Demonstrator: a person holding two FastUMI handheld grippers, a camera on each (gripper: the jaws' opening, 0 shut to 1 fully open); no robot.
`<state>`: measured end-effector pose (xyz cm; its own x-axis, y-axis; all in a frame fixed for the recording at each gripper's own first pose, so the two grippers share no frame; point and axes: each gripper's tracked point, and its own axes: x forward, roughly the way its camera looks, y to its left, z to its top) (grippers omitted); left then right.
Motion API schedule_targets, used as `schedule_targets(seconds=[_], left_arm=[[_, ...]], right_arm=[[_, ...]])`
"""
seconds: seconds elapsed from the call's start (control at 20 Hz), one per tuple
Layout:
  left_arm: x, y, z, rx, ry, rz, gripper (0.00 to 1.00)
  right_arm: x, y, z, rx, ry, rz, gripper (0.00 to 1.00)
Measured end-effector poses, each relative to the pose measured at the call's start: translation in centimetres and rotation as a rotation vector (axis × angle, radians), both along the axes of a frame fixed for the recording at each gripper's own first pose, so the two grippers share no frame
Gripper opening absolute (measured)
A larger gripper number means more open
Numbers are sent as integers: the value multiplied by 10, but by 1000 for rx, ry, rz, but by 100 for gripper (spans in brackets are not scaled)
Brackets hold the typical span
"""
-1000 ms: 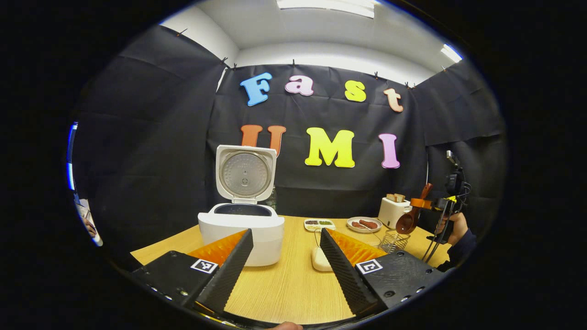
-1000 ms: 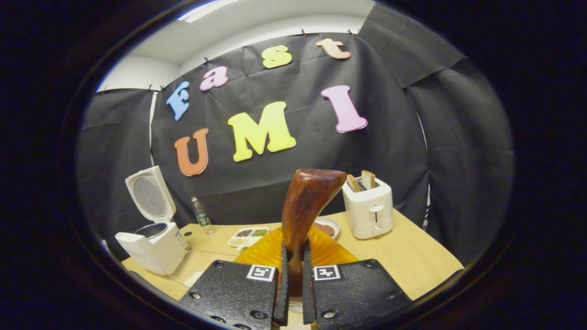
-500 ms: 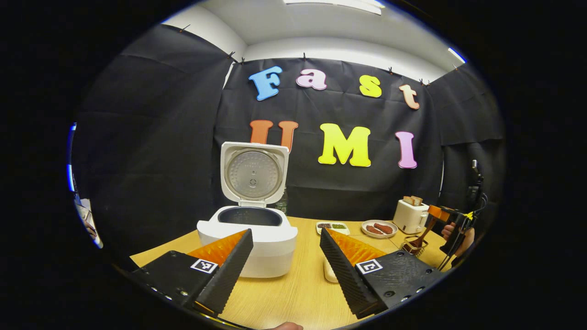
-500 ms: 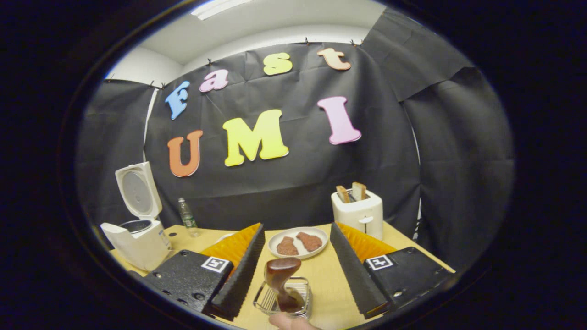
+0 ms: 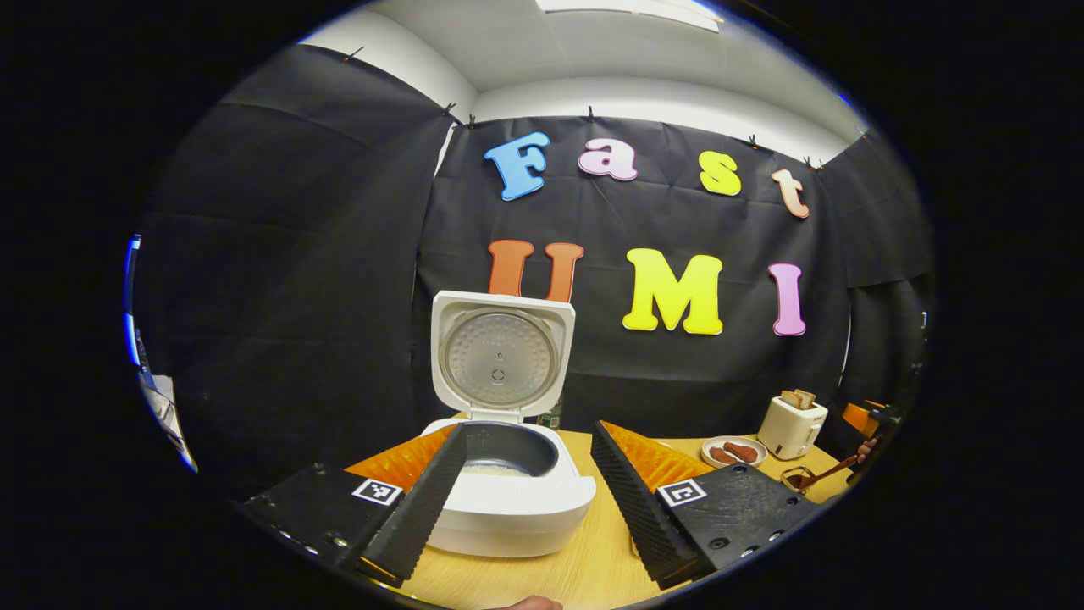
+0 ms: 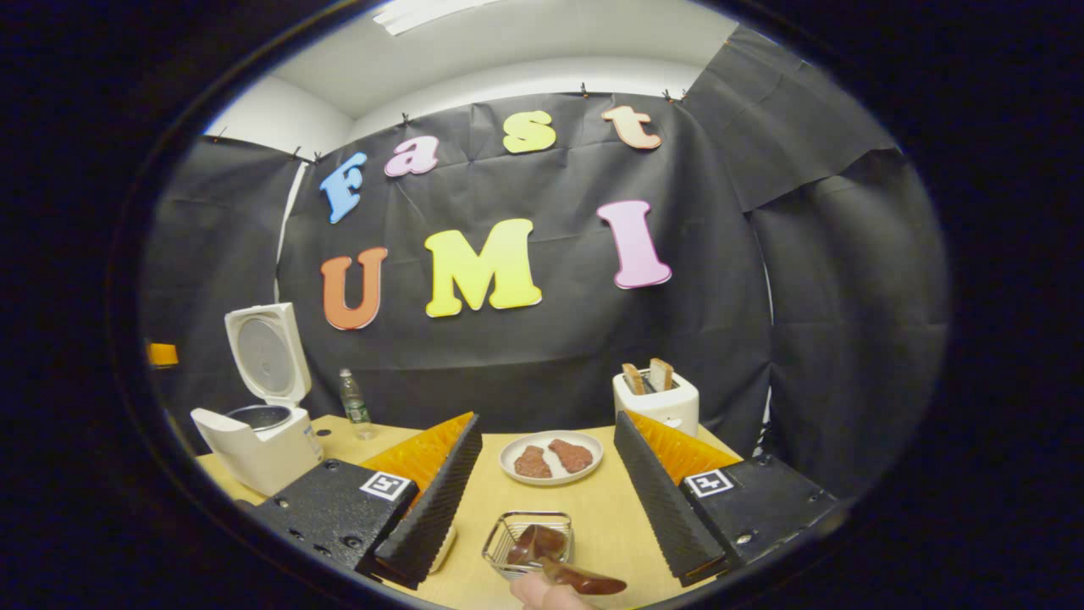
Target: Close the left gripper, press the button to open the rice cooker; take a wooden spoon from the chopstick holder with the right hand, scoop a spoonful of rice and pour it into the rice cooker, then put the wooden spoon back into the chopstick holder.
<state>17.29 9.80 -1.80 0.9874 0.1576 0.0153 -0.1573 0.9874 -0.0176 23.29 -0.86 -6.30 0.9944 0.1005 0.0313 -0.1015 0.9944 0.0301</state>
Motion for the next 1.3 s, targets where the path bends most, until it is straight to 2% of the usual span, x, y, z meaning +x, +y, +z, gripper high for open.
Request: schedule_targets(seconds=[0.1, 0.2, 0.25, 0.3, 0.45, 0.55, 0.65, 0.8, 0.95, 1.0, 1.3], left_arm=[[11, 11, 14, 5, -3, 15, 94], [24, 19, 27, 15, -5, 19, 94], [30, 22, 35, 21, -9, 20, 94], [36, 24, 42, 30, -11, 20, 94], [59, 26, 66, 62, -25, 0, 94], [77, 28, 80, 68, -25, -11, 94], [95, 29, 91, 71, -28, -25, 94], [123, 38, 106, 87, -33, -25, 94], [154, 44, 126, 89, -61, -30, 93], [164, 45, 132, 87, -68, -37, 94], [231, 75, 157, 64, -123, -24, 93]], right_arm=[[-11, 5, 1, 10, -2, 27, 98], [-19, 4, 1, 19, -6, 31, 100], [-22, 4, -1, 18, 0, 36, 97], [-25, 5, -3, 16, 6, 42, 100], [-33, 9, -1, 25, 2, 67, 97], [-36, 14, -1, 33, 2, 89, 100], [-35, 17, -5, 34, 8, 107, 97], [-34, 24, -8, 45, 14, 133, 100], [-31, 31, -15, 41, 21, 146, 97], [-30, 32, -18, 38, 22, 149, 100], [-22, 34, -21, 25, 9, 168, 100]])
